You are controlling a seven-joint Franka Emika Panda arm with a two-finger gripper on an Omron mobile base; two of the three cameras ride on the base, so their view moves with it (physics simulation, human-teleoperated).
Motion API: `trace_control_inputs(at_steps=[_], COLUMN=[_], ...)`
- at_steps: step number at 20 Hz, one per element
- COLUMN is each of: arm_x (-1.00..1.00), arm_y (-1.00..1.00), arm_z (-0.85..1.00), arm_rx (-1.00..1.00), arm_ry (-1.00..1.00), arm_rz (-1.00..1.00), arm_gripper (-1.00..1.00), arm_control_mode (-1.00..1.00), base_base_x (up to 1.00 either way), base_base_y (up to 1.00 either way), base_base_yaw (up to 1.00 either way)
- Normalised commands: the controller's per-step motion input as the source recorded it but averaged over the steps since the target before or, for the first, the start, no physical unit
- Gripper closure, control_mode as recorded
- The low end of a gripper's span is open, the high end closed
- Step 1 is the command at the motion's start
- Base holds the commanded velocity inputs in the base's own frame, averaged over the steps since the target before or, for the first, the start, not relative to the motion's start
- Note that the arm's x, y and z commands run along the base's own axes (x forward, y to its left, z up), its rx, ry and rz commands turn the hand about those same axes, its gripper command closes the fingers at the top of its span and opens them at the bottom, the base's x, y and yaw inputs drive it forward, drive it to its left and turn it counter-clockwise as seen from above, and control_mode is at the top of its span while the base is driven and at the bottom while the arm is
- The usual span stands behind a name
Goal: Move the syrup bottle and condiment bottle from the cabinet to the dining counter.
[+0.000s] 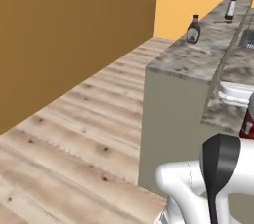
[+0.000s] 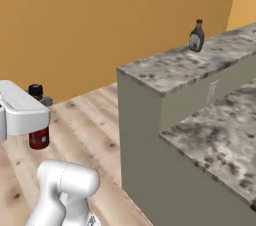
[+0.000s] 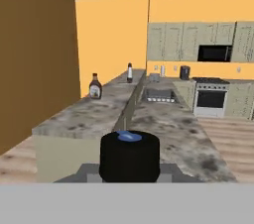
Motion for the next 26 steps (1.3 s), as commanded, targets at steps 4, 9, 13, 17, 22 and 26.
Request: trace_control_inputs(at_steps=[4,9,13,17,22,26], arm_x=[0.0,0.0,0.0,0.0,0.0,0.13], arm_y=[0.0,0.0,0.0,0.0,0.0,0.0], arm_z=[0.0,0.0,0.0,0.0,0.0,0.25], arm_rx=[0.0,0.0,0.0,0.0,0.0,0.0], arm_ry=[0.0,0.0,0.0,0.0,0.0,-0.07], arm_rz=[0.0,0.0,0.0,0.0,0.0,-0.08], arm_gripper=[1.0,1.0,1.0,1.0,1.0,1.0], arm_control_mode=[1.0,1.0,1.0,1.0,1.0,-1.0], base_base_x=[0.75,0.85,0.96,0.89,0.78,0.26], base_base_y=[0.52,0.38,0.03,0.0,0.0,0.0], base_base_yaw=[-0.36,-0.36,-0.29,-0.21,-0.19,-0.08])
